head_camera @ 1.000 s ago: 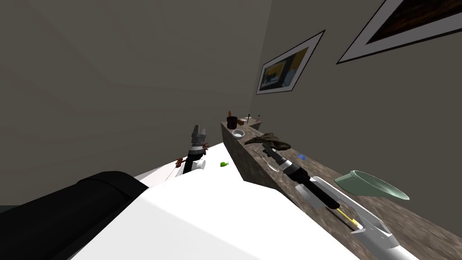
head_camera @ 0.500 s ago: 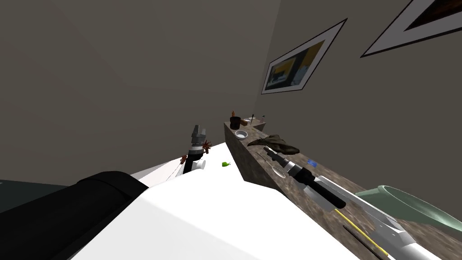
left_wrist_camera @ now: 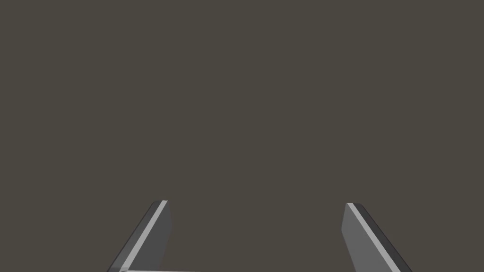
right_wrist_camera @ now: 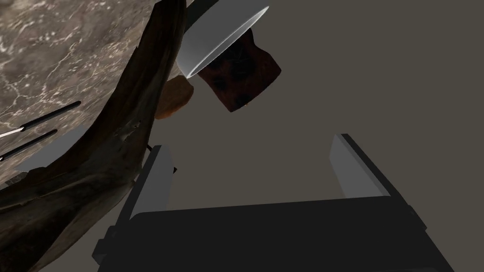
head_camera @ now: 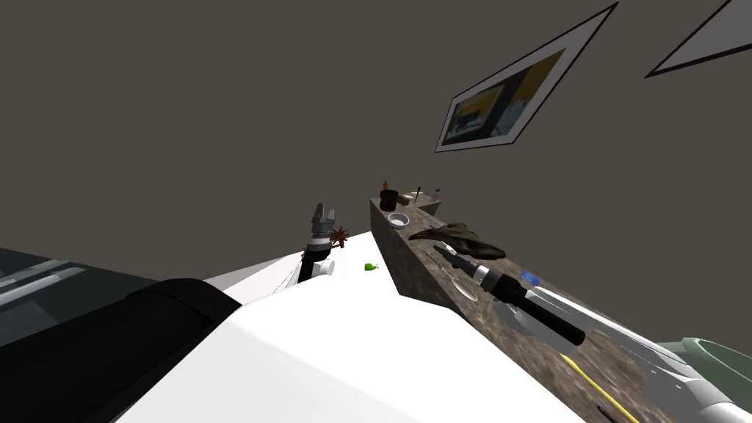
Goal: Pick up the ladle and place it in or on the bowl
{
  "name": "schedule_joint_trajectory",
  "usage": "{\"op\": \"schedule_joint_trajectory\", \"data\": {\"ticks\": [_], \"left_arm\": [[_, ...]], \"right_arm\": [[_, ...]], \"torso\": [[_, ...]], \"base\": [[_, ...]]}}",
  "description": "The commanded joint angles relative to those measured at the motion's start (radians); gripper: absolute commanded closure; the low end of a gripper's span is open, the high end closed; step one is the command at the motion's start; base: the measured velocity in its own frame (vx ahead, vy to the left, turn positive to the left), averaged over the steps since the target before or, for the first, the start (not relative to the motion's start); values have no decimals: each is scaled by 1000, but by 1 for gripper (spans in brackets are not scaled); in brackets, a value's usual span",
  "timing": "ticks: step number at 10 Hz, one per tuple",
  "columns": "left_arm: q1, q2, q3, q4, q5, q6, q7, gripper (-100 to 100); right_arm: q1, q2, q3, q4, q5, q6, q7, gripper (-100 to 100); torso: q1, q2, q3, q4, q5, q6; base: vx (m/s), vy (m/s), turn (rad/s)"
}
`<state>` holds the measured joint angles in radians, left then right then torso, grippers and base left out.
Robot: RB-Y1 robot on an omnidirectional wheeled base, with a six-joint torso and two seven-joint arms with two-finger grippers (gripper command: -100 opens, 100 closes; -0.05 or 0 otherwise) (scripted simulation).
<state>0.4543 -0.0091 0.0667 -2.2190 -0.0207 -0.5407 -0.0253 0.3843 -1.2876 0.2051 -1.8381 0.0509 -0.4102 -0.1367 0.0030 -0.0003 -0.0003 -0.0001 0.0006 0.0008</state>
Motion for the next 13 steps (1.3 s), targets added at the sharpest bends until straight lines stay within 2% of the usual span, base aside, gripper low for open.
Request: {"op": "schedule_joint_trajectory", "data": {"ticks": [1,2,3,4,5,6,8,9,10,11,13], "left_arm": [[0,0,0,0,0,0,0,0],[0,0,0,0,0,0,0,0],[0,0,0,0,0,0,0,0],[0,0,0,0,0,0,0,0],[0,0,0,0,0,0,0,0],[0,0,0,0,0,0,0,0],[0,0,0,0,0,0,0,0],[0,0,0,0,0,0,0,0],[0,0,0,0,0,0,0,0],[0,0,0,0,0,0,0,0],[0,0,0,0,0,0,0,0]], "right_arm": [[7,-50,19,36,16,-12,-5,-100],[7,-68,19,36,16,-12,-5,-100],[13,-98,36,71,30,-27,-11,-100],[13,-119,36,71,30,-27,-11,-100],[20,-155,55,106,46,-43,-15,-100],[20,-167,55,106,46,-43,-15,-100],[38,-236,93,172,79,-76,-23,-100],[38,-256,93,175,79,-76,-23,-100],[48,-287,114,207,96,-93,-27,-100],[48,-296,114,207,96,-93,-27,-100],[69,-363,154,269,129,-125,-32,-100]], "torso": [[0,0,0,0,0,0],[0,0,0,0,0,-1],[0,0,0,0,0,0],[0,0,0,0,0,-1],[0,1,0,0,0,0],[1,1,0,0,0,0],[1,0,0,0,0,0],[2,0,0,0,0,-1],[2,1,0,0,0,0],[1,1,1,0,0,0],[1,1,0,0,0,0]], "base": [[3,31,207],[3,22,95],[-5,36,190],[-4,27,105],[-2,38,175],[-2,33,109],[0,52,249],[-5,47,112],[-14,46,198],[-5,27,116],[0,45,235]]}}
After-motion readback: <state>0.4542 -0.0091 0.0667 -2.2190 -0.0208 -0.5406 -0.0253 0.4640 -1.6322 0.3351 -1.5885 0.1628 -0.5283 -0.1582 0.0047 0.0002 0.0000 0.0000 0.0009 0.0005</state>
